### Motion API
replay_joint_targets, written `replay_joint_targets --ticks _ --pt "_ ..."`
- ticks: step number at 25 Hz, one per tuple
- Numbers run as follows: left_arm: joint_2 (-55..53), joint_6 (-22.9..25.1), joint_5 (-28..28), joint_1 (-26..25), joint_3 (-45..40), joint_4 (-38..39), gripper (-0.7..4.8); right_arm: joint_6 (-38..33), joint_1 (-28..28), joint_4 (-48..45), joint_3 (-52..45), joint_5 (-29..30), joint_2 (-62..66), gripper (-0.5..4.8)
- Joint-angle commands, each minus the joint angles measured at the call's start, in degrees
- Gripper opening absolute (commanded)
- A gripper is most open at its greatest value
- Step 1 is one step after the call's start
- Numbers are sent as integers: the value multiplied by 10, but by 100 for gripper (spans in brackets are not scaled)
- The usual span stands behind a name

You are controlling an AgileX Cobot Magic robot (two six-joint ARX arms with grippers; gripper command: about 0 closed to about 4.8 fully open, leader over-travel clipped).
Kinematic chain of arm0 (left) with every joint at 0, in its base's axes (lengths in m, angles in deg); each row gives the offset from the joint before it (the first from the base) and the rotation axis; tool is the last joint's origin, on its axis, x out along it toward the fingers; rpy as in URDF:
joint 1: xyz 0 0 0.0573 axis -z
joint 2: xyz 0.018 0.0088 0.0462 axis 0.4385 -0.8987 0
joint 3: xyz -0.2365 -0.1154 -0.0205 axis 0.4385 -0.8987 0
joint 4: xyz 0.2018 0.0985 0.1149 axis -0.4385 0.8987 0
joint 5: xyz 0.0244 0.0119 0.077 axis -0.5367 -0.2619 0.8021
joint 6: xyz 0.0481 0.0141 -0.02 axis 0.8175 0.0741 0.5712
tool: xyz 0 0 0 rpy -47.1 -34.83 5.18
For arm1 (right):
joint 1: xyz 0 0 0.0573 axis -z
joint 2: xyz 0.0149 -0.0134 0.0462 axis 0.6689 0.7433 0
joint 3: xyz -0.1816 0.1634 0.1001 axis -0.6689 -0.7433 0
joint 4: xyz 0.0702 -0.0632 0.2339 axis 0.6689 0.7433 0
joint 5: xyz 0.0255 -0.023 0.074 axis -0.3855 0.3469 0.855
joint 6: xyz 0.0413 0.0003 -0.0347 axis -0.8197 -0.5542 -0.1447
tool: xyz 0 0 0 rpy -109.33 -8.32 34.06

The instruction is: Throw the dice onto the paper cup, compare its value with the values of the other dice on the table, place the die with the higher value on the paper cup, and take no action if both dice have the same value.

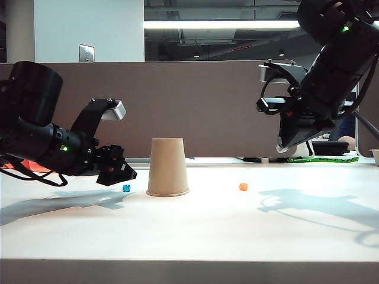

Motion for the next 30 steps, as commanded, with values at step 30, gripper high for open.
replay_joint_targets --ticks 30 --pt "-43 -28 -18 0 6 -35 241 1 0 -5 1 0 -3 -6"
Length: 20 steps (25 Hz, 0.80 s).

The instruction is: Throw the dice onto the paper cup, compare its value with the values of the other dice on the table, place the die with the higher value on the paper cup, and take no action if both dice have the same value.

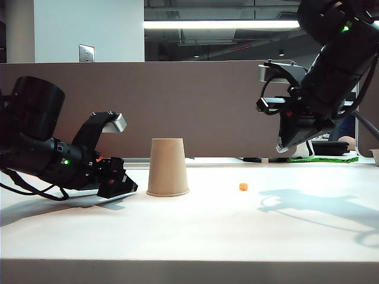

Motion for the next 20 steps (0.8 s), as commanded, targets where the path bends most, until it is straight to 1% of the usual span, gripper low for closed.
replay_joint_targets --ticks 1,13,14,15,17,20 --pt "-4 -5 -3 0 7 -12 241 1 0 -5 1 0 -3 -6" --pt "-20 -10 -3 0 23 -1 233 -1 0 -5 1 3 -3 -6" --pt "-20 -9 -3 0 23 -1 195 -1 0 -5 1 3 -3 -6" --pt "-20 -10 -3 0 23 -1 171 -1 0 -5 1 3 -3 -6" --pt "-20 -10 -3 0 23 -2 156 -1 0 -5 1 3 -3 -6" --pt "-20 -10 -3 0 23 -2 150 -1 0 -5 1 3 -3 -6"
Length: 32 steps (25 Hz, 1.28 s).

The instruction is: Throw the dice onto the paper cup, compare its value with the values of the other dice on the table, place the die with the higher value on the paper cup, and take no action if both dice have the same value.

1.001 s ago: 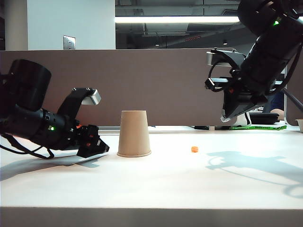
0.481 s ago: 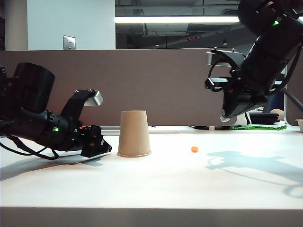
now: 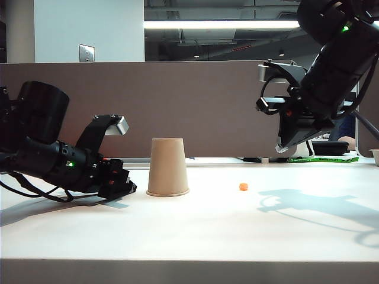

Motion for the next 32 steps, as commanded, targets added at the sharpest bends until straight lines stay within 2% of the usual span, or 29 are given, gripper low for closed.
replay_joint_targets --ticks 1,4,6,8,14,20,24,27,32 --pt "1 0 -3 0 2 -2 148 -1 0 -5 1 1 -3 -6" --pt "1 0 -2 0 2 -2 109 -1 0 -5 1 1 -3 -6" --pt "1 0 0 0 2 -2 104 -1 0 -5 1 1 -3 -6" --pt "1 0 0 0 2 -3 55 -1 0 -5 1 1 -3 -6" --pt "1 -4 -1 0 2 -12 52 -1 0 -5 1 1 -3 -6" --pt "2 -4 -2 0 2 -60 52 -1 0 -5 1 1 -3 -6" --pt "10 -57 -4 0 2 -152 53 -1 0 -6 1 -1 -3 -6" --pt "25 -57 -7 0 2 -164 53 -1 0 -6 1 -1 -3 -7" --pt "74 -55 -84 0 2 -168 54 -1 0 -9 1 -1 -3 -6"
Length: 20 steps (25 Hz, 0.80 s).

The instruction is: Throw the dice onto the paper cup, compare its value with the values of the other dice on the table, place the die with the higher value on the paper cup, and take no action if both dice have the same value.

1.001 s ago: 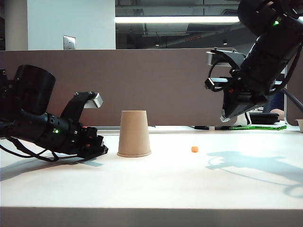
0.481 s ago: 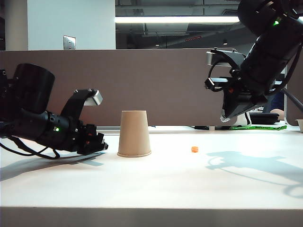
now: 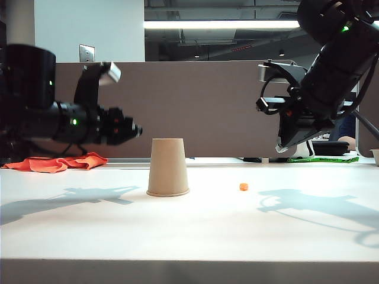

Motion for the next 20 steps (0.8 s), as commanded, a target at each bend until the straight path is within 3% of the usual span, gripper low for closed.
replay_joint_targets --ticks 1,7,20 --pt "29 -1 -69 0 3 -17 55 0 0 -9 1 0 -3 -6" --pt "37 3 -207 0 4 7 57 0 0 -9 1 0 -3 -6" --pt "34 32 -239 1 43 96 57 -1 0 -9 1 0 -3 -6"
